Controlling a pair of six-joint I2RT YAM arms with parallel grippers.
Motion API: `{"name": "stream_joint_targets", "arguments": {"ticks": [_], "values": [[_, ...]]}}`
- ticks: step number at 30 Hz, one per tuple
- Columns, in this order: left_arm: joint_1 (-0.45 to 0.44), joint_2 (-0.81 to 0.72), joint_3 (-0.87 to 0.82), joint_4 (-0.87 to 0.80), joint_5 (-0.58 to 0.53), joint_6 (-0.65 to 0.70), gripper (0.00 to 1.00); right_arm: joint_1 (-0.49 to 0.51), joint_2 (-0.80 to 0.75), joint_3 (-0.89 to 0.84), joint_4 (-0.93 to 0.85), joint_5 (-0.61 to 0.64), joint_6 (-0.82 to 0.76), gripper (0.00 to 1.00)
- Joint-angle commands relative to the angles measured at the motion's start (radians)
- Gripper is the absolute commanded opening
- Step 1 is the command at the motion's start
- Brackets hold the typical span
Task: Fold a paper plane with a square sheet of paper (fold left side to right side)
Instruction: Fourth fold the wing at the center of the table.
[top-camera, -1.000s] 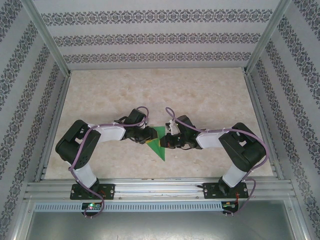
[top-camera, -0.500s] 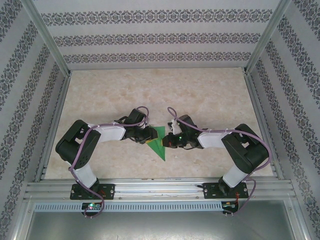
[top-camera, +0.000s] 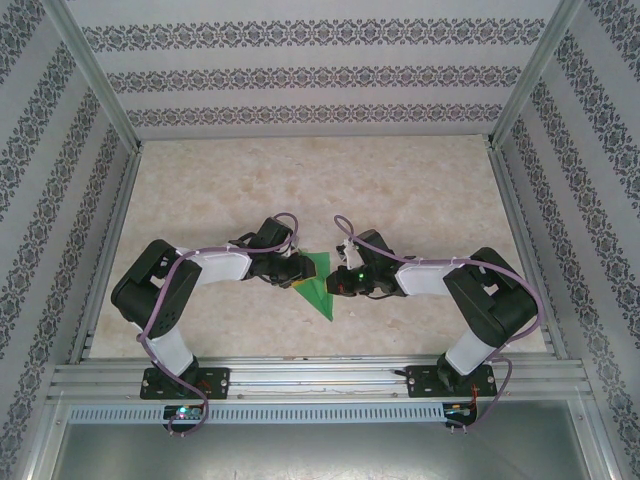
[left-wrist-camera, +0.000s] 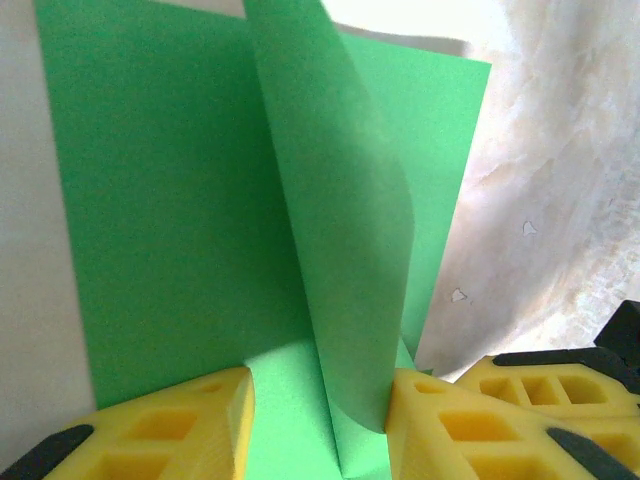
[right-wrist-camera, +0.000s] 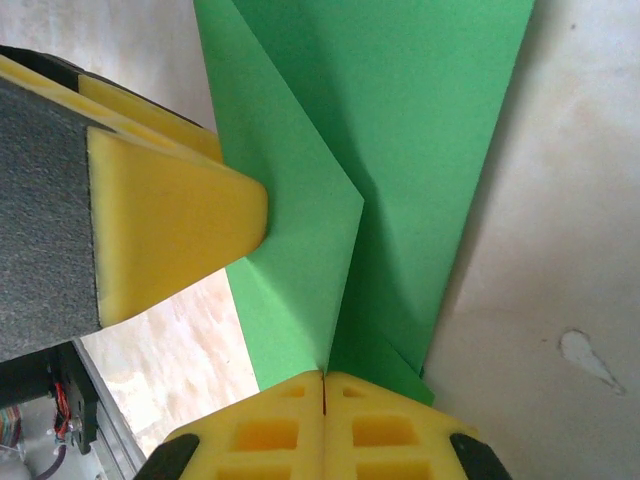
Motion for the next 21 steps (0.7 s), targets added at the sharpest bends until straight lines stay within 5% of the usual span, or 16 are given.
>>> {"name": "stream_joint_targets", "arguments": {"ticks": [1, 10, 21], "values": [[-0.008, 0.012, 0.008, -0.051, -0.043, 0.022, 0.4, -0.01, -0.021, 0.01, -0.033, -0.013, -0.017, 0.0], [-0.008, -0.02, -0.023, 0.032, -0.023, -0.003, 0.46, -0.007, -0.052, 0.001, -0.002, -0.074, -0.011, 0.05], [0.013, -0.243, -0.11, 0.046, -0.087, -0.04, 0.61, 0.01, -0.05, 0.018, -0.028, -0.064, -0.037, 0.07]]}}
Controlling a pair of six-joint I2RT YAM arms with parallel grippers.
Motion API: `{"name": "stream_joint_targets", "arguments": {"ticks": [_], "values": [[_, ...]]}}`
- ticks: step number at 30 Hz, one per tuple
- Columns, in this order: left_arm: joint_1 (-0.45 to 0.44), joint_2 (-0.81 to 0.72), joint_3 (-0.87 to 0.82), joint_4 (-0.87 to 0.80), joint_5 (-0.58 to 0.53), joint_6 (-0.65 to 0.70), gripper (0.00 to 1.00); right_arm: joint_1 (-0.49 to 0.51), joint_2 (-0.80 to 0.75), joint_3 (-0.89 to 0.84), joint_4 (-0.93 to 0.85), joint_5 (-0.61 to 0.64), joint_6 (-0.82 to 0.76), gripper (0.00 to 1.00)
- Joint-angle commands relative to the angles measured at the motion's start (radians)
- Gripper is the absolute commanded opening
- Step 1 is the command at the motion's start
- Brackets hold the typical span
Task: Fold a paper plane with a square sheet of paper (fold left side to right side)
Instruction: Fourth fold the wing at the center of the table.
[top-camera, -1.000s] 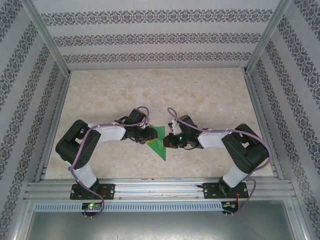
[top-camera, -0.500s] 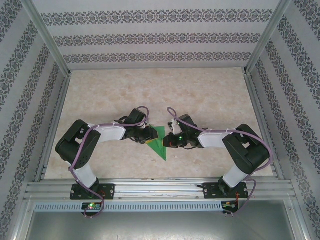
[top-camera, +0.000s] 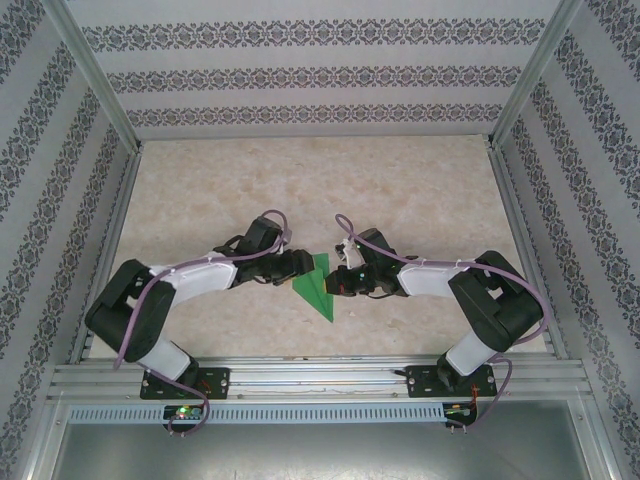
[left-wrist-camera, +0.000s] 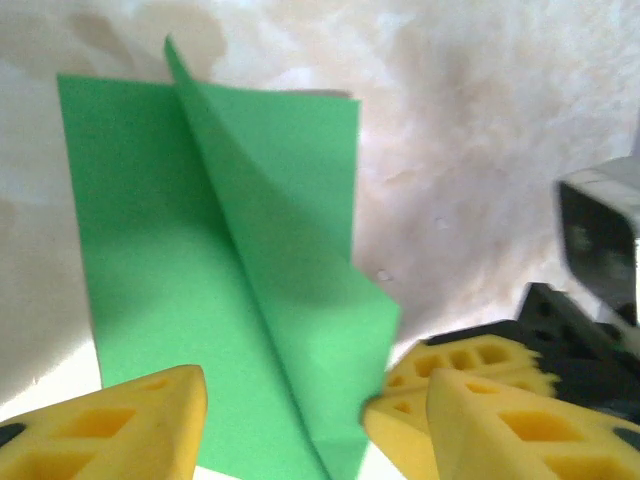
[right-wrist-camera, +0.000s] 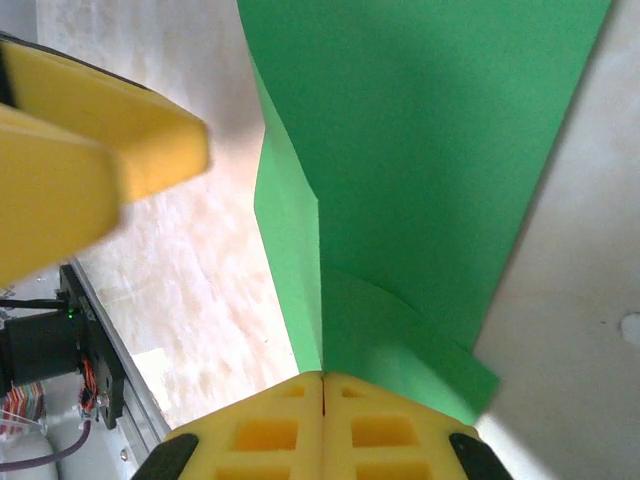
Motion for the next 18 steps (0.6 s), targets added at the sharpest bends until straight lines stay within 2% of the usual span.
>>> {"name": "stream_joint_targets", "arguments": {"ticks": [1, 6, 8, 13, 18], "values": [[0.013, -0.051, -0.035, 0.01, -0.036, -0.041, 0.61, 0.014, -0.018, 0.022, -0.018, -0.018, -0.033, 0.08], [0.023, -0.057, -0.08, 0.032, -0.043, -0.093, 0.59, 0.031, -0.022, 0.033, -0.038, 0.006, -0.045, 0.17], [0.023, -0.036, -0.091, 0.077, -0.024, -0.115, 0.59, 0.039, -0.036, 0.036, -0.058, 0.041, -0.053, 0.24], [0.023, 0.023, -0.097, 0.206, 0.026, -0.163, 0.58, 0.09, -0.088, 0.074, -0.194, 0.181, -0.132, 0.4], [0.023, 0.039, -0.085, 0.227, 0.031, -0.164, 0.58, 0.125, -0.133, 0.079, -0.266, 0.286, -0.178, 0.49]]}}
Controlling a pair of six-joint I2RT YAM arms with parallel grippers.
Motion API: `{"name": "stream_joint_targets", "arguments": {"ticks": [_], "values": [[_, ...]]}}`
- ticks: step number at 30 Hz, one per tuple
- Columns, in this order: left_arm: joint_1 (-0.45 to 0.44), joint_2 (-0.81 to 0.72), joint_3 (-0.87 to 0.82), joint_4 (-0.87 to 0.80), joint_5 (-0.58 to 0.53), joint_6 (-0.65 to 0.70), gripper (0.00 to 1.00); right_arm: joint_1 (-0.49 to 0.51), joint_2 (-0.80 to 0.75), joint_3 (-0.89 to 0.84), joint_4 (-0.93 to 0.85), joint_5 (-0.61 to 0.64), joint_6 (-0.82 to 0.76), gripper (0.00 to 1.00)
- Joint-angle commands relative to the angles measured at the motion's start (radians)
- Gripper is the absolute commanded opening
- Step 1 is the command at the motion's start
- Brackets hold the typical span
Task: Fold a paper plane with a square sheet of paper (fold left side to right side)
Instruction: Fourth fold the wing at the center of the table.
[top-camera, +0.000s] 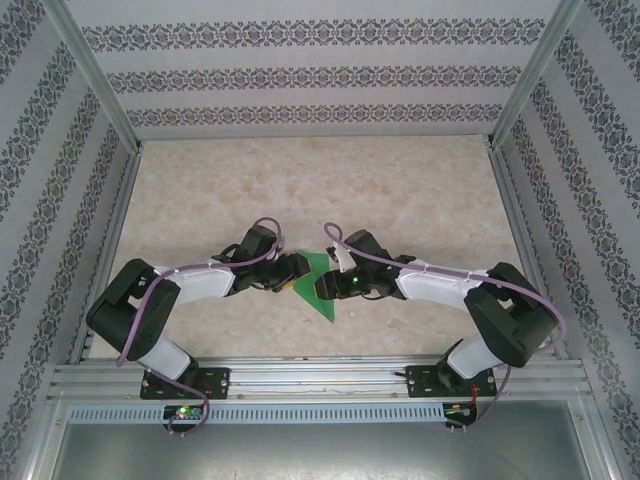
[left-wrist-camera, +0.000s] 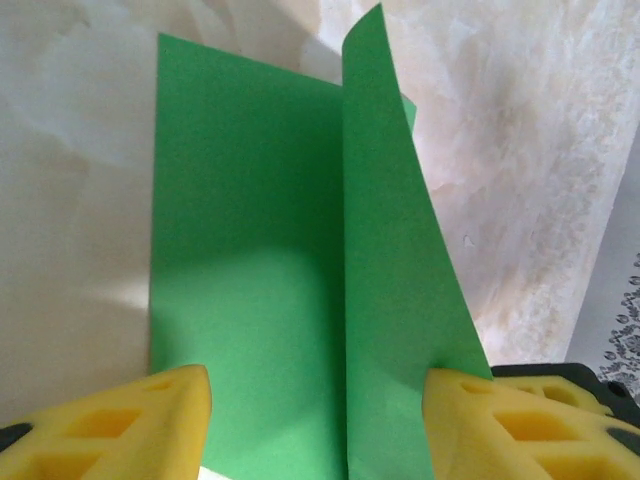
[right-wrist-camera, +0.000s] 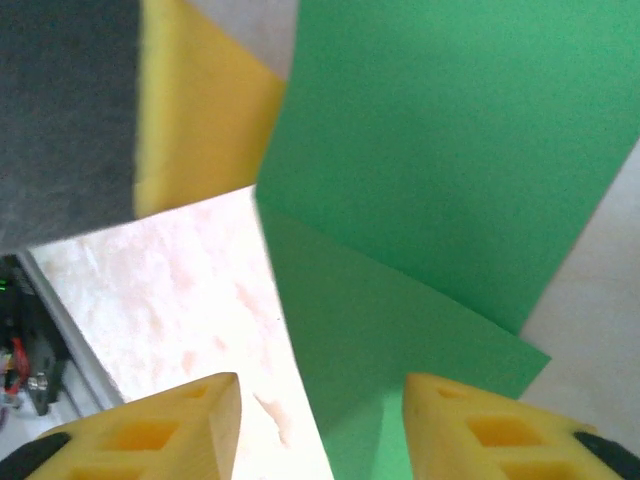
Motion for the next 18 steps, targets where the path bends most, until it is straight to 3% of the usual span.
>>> {"name": "stream_joint_targets", "arguments": {"ticks": [1, 5, 13, 18], "values": [[0.01, 0.005, 0.009, 0.078, 0.017, -0.027, 0.58, 0.019, -0.037, 0.017, -0.091, 0.116, -0.067, 0.5], [0.01, -0.004, 0.004, 0.078, 0.014, -0.024, 0.59, 0.038, -0.057, 0.012, -0.116, 0.164, -0.084, 0.51], [0.01, -0.001, 0.005, 0.078, 0.019, -0.023, 0.59, 0.165, -0.048, 0.06, -0.206, 0.398, -0.078, 0.52], [0.01, 0.003, 0.008, 0.076, 0.022, -0.021, 0.59, 0.216, 0.002, 0.089, -0.208, 0.459, -0.061, 0.5]]}}
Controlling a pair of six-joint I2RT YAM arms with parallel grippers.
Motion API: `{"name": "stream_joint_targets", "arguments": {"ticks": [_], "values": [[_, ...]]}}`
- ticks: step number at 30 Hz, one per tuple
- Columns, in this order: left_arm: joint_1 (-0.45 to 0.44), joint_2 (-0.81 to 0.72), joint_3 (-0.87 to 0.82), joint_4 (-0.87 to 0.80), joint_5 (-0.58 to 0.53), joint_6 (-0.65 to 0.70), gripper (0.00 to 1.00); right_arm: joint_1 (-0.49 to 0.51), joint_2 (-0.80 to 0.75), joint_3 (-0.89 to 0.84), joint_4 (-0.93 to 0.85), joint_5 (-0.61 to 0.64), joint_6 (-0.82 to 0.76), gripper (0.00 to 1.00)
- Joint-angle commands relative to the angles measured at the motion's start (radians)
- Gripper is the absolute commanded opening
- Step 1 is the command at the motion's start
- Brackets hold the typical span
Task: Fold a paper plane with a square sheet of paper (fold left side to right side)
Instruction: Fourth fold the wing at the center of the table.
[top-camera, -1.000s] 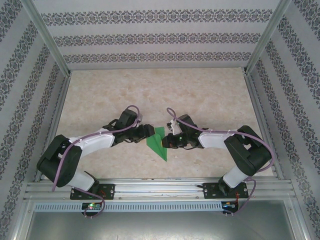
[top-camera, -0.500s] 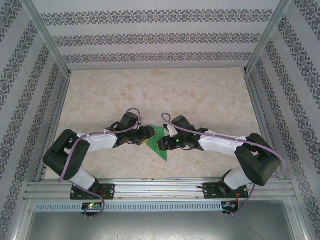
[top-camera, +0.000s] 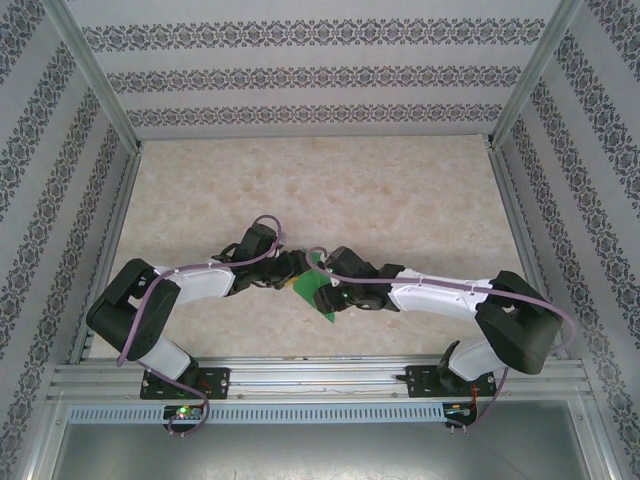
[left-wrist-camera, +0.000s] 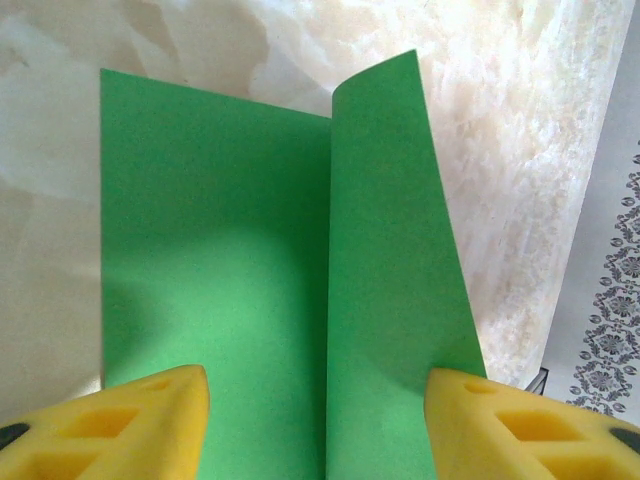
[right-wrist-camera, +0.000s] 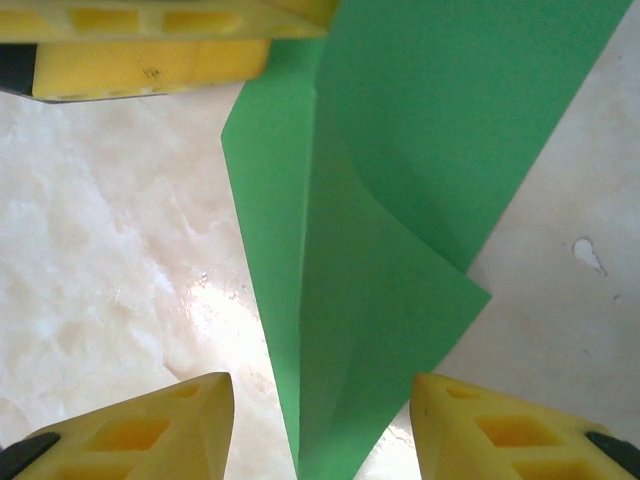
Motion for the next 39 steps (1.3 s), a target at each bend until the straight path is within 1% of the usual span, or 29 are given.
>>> {"name": "stream_joint_targets", "arguments": {"ticks": [1, 9, 14, 25, 30, 33, 39], "values": [[0.01, 0.003, 0.008, 0.032, 0.017, -0.011, 0.59, 0.026, 0.045, 0.041, -0.034, 0.092, 0.003, 0.49], [0.01, 0.002, 0.011, 0.022, 0.018, -0.007, 0.59, 0.045, 0.103, 0.07, -0.039, 0.121, 0.01, 0.42], [0.01, -0.003, 0.011, 0.015, 0.013, -0.002, 0.59, 0.047, 0.113, 0.068, -0.034, 0.118, 0.012, 0.32], [0.01, -0.029, 0.008, -0.009, 0.003, 0.01, 0.59, 0.047, 0.123, 0.076, -0.026, 0.093, 0.007, 0.08], [0.015, -0.082, -0.005, -0.047, -0.015, 0.025, 0.61, 0.047, 0.122, 0.067, -0.006, 0.077, 0.007, 0.02], [0.035, -0.134, -0.022, -0.08, -0.02, 0.037, 0.62, 0.039, 0.125, 0.058, 0.005, 0.052, 0.003, 0.0], [0.089, -0.264, -0.063, -0.189, -0.029, 0.074, 0.65, -0.006, 0.122, 0.016, 0.086, -0.069, 0.016, 0.0]]}}
